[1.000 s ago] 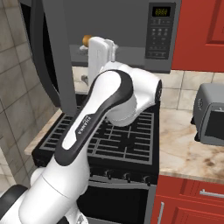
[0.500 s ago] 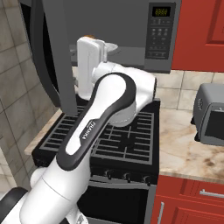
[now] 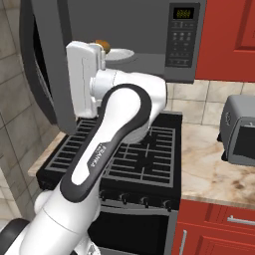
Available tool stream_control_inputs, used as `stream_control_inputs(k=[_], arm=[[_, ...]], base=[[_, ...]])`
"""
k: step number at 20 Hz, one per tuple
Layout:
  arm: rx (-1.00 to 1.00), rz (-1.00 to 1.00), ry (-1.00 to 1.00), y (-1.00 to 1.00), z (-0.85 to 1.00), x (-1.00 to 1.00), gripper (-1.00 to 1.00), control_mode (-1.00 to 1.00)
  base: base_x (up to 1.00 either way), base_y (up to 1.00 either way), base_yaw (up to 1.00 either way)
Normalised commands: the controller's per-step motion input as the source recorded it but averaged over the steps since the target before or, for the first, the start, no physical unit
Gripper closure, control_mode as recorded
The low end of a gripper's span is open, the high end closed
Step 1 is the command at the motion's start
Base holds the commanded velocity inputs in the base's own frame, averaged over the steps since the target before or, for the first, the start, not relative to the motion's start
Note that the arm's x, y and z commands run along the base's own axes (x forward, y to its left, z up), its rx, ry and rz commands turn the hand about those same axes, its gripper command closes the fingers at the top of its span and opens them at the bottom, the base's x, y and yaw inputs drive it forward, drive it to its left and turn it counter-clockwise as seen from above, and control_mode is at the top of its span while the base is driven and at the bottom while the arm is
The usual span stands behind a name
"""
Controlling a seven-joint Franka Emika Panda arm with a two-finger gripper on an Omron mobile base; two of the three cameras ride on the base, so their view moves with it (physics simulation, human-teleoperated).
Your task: Retrieve the reheated potato from the microwave, then place the potato, cheese, and condiment on the cutting board.
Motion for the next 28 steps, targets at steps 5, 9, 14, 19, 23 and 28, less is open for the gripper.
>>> stream_control_inputs(k=[5, 9, 14, 19, 23, 28], arm=[[-0.02, 0.15, -0.06, 0.43, 0.0, -0.52, -1.0, -1.0], [-0.03, 0.11, -0.06, 0.56, -0.01, -0.42, -1.0, -1.0], [-0.02, 0.04, -0.07, 0.66, 0.0, -0.23, -1.0, -1.0], [-0.06, 0.0, -0.12, 0.64, 0.0, -0.16, -1.0, -1.0], [-0.06, -0.01, -0.08, 0.58, 0.0, -0.06, -1.0, -1.0], [-0.05, -0.08, -0.08, 0.55, 0.0, 0.0, -1.0, -1.0]], base=[[0.0, 0.0, 0.0], [0.0, 0.0, 0.0], [0.0, 0.0, 0.0], [0.0, 0.0, 0.0], [0.0, 0.0, 0.0], [0.0, 0.0, 0.0]])
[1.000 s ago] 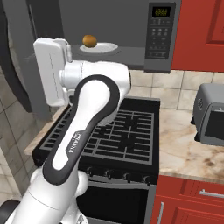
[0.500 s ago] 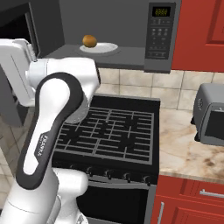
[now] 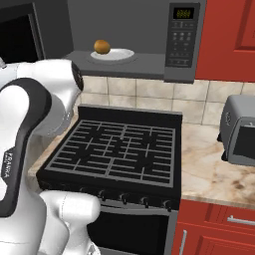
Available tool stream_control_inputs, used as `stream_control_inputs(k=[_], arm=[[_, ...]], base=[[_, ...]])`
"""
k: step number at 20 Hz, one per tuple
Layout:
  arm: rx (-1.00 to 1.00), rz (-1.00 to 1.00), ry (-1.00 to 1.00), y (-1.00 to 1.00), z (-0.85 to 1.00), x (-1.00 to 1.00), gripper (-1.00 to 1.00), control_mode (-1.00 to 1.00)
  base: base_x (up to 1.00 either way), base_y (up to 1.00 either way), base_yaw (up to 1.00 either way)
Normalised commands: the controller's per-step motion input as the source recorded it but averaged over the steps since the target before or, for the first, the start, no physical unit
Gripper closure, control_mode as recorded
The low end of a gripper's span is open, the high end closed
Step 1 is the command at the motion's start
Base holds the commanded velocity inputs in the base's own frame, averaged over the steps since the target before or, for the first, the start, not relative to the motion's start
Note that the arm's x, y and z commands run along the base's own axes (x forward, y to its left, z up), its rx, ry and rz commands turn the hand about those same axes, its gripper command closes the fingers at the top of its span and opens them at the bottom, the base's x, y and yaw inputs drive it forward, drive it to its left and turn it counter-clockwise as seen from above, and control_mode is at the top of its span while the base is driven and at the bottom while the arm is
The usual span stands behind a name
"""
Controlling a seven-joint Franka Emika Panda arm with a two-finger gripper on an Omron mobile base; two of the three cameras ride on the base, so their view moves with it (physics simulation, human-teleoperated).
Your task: Retrieve the reheated potato from the microwave, then place the potato, cheese, and condiment on the cutting board.
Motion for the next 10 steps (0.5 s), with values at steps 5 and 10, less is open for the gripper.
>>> stream_control_inputs(k=[5, 10], arm=[[-0.01, -0.11, -0.05, 0.47, 0.0, 0.0, -1.0, -1.0], [0.0, -0.12, -0.03, 0.3, 0.02, 0.0, -1.0, -1.0]], base=[[0.0, 0.0, 0.0], [0.0, 0.0, 0.0]])
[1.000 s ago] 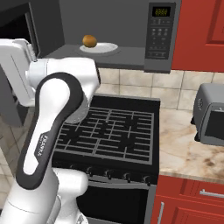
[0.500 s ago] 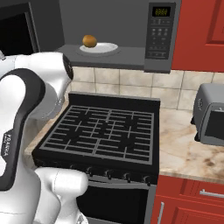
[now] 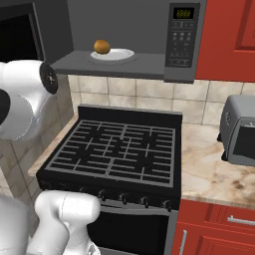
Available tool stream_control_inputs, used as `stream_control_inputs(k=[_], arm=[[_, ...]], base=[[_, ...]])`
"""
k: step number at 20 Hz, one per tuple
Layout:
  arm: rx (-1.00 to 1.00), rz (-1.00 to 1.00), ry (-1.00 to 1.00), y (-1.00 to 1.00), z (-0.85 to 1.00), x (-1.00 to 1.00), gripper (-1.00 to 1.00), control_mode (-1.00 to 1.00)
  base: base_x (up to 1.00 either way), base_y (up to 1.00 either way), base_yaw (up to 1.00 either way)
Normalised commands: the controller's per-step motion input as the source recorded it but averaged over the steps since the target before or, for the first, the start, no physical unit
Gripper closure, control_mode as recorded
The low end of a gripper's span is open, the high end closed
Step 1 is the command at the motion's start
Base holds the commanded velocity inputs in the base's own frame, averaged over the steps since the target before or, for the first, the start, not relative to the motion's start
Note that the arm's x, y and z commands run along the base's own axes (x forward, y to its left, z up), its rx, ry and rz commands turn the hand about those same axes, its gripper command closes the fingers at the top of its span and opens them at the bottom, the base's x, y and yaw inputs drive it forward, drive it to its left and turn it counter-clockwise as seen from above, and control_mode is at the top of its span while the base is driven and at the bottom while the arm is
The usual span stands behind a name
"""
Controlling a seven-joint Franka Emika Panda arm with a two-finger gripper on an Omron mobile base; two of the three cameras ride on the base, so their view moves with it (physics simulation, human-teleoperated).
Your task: Retrieve the reheated potato from the microwave, then place the potato, cheese, and condiment on the cutting board.
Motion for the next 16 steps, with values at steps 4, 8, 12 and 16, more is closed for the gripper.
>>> stream_control_inputs(k=[4, 8, 12, 16], arm=[[0.0, -0.11, 0.0, 0.05, 0.07, -0.06, -1.0, -1.0], [0.0, -0.1, 0.0, 0.0, 0.12, -0.06, -1.0, -1.0], [-0.01, -0.1, 0.0, 0.02, 0.1, -0.03, -1.0, -1.0], [-0.02, -0.09, 0.0, 0.21, 0.01, -0.04, -1.0, -1.0]], base=[[0.0, 0.0, 0.0], [0.0, 0.0, 0.0], [0.0, 0.0, 0.0], [0.0, 0.0, 0.0]])
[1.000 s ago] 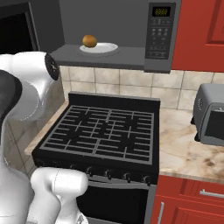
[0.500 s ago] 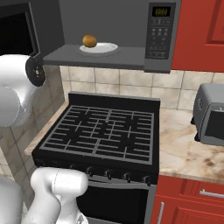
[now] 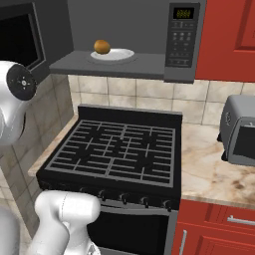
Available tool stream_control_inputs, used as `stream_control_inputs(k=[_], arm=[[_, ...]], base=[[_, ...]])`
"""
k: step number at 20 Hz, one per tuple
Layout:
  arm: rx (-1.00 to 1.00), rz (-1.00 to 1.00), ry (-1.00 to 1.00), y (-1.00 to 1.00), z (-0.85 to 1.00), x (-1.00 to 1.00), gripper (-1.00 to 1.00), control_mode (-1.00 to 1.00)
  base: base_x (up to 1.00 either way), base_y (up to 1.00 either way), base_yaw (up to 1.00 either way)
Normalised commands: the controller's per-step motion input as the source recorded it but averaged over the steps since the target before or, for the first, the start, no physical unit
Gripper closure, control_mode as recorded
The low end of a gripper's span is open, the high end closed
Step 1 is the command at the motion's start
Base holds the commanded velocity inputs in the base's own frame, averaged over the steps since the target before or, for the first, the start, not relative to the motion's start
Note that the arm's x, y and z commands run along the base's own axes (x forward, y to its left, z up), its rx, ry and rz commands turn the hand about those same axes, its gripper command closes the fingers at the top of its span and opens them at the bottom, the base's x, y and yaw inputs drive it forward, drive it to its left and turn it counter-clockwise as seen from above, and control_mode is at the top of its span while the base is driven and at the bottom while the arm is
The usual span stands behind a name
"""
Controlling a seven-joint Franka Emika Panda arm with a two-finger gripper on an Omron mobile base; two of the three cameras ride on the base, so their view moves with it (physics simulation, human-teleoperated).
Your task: Retrieve the reheated potato from the microwave, then place the potato, cheese, and condiment on the cutting board.
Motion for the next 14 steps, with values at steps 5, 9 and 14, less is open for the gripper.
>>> stream_control_inputs(k=[5, 9, 14], arm=[[0.0, -0.07, 0.01, 0.05, 0.0, 0.0, -1.0, -1.0], [0.0, -0.03, 0.05, -0.29, 0.0, 0.08, -1.0, -1.0], [0.0, -0.02, 0.06, -0.56, 0.04, 0.08, -1.0, -1.0]], base=[[0.0, 0.0, 0.0], [0.0, 0.0, 0.0], [0.0, 0.0, 0.0]])
